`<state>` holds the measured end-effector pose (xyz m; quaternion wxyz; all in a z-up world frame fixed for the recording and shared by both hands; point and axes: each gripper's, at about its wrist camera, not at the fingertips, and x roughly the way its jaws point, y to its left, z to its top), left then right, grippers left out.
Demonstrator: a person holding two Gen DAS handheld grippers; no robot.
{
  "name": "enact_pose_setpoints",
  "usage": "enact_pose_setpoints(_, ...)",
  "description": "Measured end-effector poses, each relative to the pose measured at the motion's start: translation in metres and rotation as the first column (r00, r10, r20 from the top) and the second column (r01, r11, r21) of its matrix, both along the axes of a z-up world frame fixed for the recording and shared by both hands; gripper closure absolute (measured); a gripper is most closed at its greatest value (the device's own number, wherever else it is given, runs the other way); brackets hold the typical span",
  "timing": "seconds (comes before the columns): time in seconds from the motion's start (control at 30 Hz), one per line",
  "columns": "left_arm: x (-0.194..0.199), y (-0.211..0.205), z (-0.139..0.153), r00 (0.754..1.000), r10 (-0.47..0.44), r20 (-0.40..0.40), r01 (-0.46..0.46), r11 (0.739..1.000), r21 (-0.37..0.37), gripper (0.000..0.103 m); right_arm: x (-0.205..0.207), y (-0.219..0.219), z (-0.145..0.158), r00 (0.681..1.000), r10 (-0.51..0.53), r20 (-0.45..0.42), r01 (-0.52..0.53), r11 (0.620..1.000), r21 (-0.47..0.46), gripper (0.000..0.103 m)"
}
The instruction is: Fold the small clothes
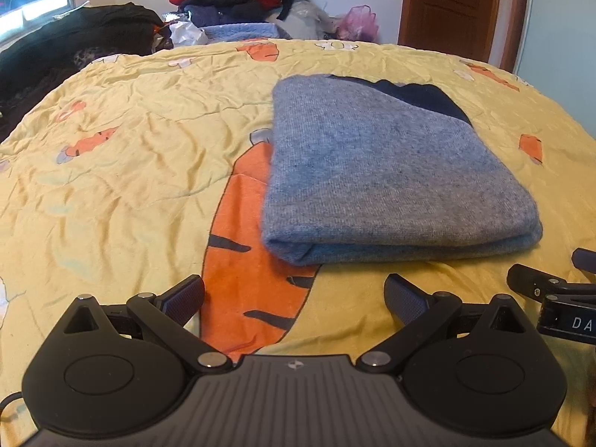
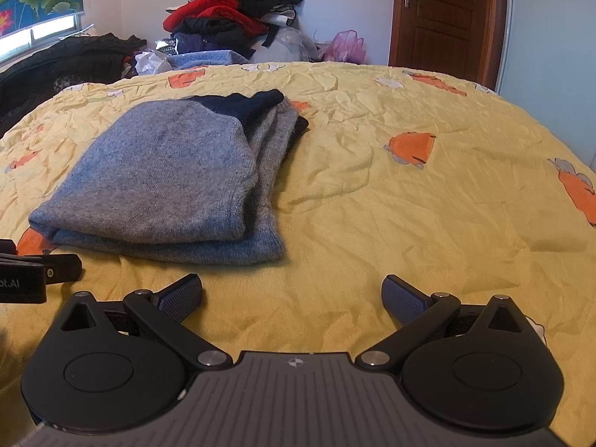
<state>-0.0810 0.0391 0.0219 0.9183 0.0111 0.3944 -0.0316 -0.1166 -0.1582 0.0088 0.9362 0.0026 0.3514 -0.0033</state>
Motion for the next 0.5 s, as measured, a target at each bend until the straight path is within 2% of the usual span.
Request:
enact_pose_setpoints(0.27, -0.006, 0.0, 0.007, 1.0, -0.015, -0.011, 0.015, 0.999, -0.036, 0.0, -0.003, -0.006, 0.002, 1.0, -0.021, -0.005, 0.021, 0.999, 0.036, 0.0)
enact_pose_setpoints(0.37, -0.013, 0.004, 0.012, 1.0, -0.016, 0.021, 0.018, 0.997, -0.079, 0.0, -0.003, -0.007, 0.004, 1.0, -0.022, -0.011, 0.022, 0.999, 0.045, 0.0)
enact_pose_setpoints(0.43, -0.014, 0.009, 0.015, 1.0, -0.01, 0.015, 0.011, 0.995, -0.103, 0.0, -0.003, -0.01, 0.008, 1.0, -0.027, -0.008, 0.027, 0.998, 0.063, 0.0)
enact_pose_setpoints(0.5, -0.012, 0.019, 0.019, 1.0, -0.02, 0.013, 0.022, 0.991, -0.13, 0.0, -0.004, -0.018, 0.017, 0.999, -0.039, 0.029, 0.036, 0.995, 0.09, 0.0)
